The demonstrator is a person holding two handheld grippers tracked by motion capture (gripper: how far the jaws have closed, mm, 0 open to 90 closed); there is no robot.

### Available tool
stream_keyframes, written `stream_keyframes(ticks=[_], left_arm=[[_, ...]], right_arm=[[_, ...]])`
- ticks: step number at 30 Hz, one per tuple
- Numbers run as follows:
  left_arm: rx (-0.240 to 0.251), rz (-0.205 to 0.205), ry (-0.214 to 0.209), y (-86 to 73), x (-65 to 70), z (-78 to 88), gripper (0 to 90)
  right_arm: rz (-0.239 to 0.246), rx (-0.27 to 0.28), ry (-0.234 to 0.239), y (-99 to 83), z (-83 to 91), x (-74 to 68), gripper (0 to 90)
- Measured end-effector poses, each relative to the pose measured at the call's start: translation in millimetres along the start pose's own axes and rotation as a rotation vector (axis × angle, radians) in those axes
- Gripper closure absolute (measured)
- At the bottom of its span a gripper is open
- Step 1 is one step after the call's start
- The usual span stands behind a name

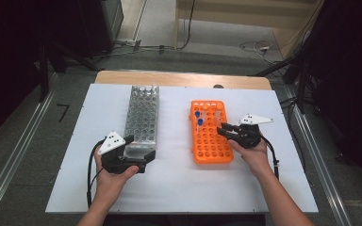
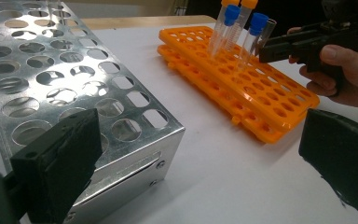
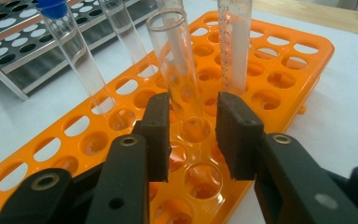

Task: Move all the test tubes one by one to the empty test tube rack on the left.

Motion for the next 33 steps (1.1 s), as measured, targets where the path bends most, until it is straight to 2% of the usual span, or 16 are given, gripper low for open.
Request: stream_keyframes(ticks=[9,23,27,33], left_arm=[[-0.004,0.005,-0.007,-0.5,0.0,-0.3,0.0],[-0.009,0.002,-0.01,-1.5,1.1,-2.5,0.0],[-0.012,-0.001,-0.012,-1.5,1.1,-3.5,0.0],[-0.011,-0.002,-0.014,-0.9,2.8,-3.6,0.0]], right_arm=[[0.02,-0.01,-0.02,-2.5,-8.9,-1.6,68.3],[0.058,0.014,-0.068,-2.4,-13.1,-1.8,74.2],[0.035,0.018,-0.06,-1.8,-11.7,-0.3,74.3],[-0.001,0.068,-0.047,8.9,0.8,1.5,74.3]])
Point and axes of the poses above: each handheld gripper's, and its own axes: z roughly backward along the jaws, y roughly out of its top, x roughly to its right, the point moved 9 cm from there along -z, roughly forward along the jaws, and after that the axes turned 5 degrees about z, right-handed, at the moved point
